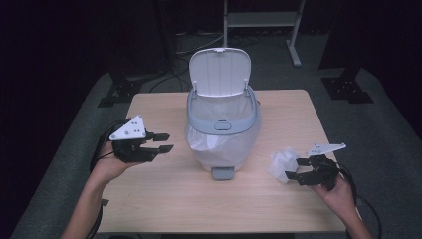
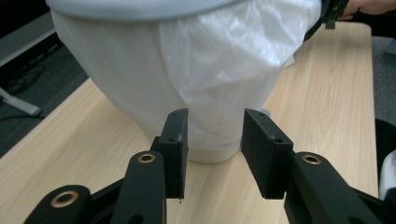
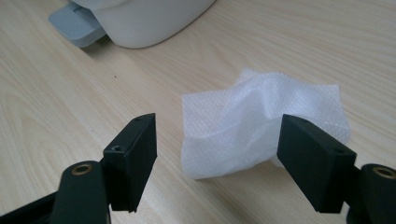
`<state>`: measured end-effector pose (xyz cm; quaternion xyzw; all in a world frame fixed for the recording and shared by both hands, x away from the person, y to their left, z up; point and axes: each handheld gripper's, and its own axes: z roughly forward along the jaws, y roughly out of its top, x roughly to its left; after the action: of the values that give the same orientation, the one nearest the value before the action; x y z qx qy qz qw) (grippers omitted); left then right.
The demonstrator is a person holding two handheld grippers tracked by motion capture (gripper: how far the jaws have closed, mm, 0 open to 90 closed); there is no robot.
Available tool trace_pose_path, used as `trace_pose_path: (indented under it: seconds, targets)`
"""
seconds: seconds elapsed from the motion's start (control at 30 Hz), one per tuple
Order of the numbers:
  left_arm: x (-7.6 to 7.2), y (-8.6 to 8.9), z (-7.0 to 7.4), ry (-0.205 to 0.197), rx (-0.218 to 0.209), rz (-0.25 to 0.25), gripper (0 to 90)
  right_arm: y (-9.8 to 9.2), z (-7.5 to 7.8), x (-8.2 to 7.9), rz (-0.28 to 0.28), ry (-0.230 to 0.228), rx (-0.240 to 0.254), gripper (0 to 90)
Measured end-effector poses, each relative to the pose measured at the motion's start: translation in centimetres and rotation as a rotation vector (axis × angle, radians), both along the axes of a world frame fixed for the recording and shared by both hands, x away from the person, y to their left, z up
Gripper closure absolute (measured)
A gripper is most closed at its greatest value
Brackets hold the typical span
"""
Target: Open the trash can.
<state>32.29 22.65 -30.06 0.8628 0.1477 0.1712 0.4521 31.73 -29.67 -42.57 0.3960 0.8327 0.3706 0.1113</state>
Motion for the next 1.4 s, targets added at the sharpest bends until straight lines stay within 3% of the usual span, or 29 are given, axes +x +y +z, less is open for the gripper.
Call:
trace_pose_path:
  seconds: [0.27,0.7,1.07,1.4]
  targets:
    - [0.1,0.5,-2.1,0.023,0.018,0.014,56.3,0.6,-0.2,0.7,-0.001,0.007,-0.021,27.4]
    - [0.3,0.6,-5.1,0.052,0.045,0.037,50.0,1.7,-0.6,2.6,-0.001,-0.001,-0.096,27.4]
    - [0.3,0.4,-6.6,0.065,0.047,0.035,47.9,1.4,-1.8,5.0,-0.044,0.058,-0.115,27.4]
    - [0.3,0.3,-7.4,0.073,0.039,0.033,47.2,1.6,-3.3,5.9,-0.095,0.097,-0.143,27.8]
